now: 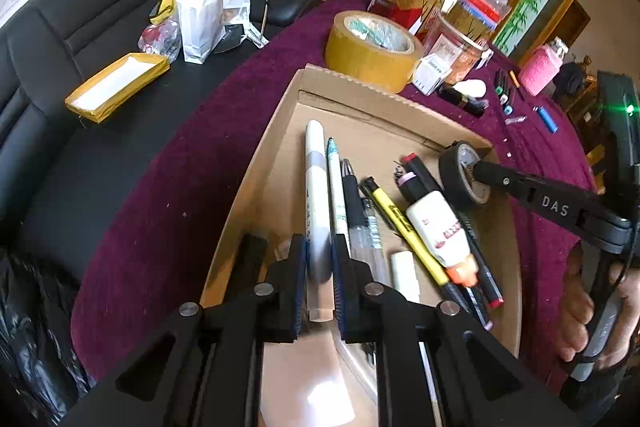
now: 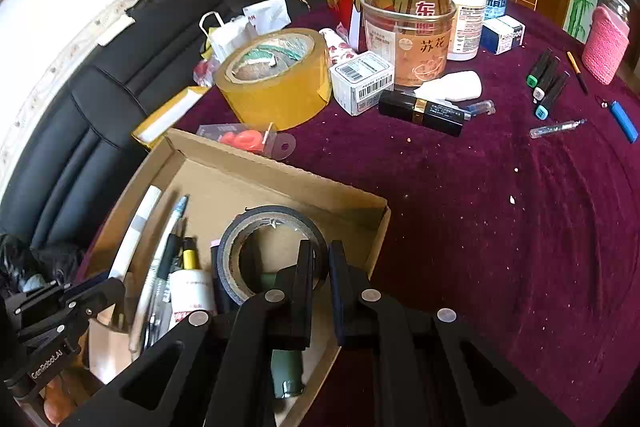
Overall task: Organize rigid objects
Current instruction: 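Carry the tape roll and white pen into the tray and lower them, then open both grippers in the tray and lift them away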
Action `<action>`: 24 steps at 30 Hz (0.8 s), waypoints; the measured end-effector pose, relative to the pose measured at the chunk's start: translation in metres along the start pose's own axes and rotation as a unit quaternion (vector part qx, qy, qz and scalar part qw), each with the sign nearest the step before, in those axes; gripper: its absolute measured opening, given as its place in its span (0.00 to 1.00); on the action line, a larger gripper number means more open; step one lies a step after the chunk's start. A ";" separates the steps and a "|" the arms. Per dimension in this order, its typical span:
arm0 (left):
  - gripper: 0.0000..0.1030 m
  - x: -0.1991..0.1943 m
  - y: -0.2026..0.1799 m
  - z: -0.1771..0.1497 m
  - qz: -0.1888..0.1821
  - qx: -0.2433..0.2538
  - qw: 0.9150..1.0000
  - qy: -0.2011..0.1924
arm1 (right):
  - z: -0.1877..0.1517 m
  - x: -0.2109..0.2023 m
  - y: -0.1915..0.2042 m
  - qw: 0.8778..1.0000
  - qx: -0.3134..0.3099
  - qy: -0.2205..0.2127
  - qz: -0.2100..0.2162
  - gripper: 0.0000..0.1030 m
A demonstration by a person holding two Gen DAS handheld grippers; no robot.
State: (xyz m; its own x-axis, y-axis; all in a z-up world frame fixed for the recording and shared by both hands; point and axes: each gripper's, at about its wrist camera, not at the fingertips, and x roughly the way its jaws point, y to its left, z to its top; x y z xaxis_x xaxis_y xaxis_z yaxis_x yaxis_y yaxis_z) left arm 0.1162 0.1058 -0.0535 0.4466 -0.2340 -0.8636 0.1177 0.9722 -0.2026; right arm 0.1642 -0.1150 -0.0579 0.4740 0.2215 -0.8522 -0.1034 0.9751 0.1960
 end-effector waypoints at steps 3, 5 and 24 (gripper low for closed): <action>0.12 0.009 0.001 0.005 0.002 0.006 1.000 0.013 | 0.004 0.005 0.001 1.000 -0.003 0.004 -0.009 0.09; 0.12 0.012 0.002 0.007 -0.004 0.008 1.000 0.018 | 0.005 0.006 0.000 1.000 -0.001 0.007 -0.010 0.09; 0.76 -0.022 -0.021 -0.006 0.006 0.054 0.997 -0.049 | -0.006 -0.013 0.001 1.000 -0.004 -0.010 0.020 0.26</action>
State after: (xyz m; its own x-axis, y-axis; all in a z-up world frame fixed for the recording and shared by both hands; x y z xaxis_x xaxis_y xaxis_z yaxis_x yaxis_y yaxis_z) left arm 0.0986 0.0903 -0.0332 0.5329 -0.2280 -0.8149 0.2043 0.9692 -0.1376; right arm 0.1526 -0.1169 -0.0497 0.4867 0.2602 -0.8339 -0.1304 0.9656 0.2252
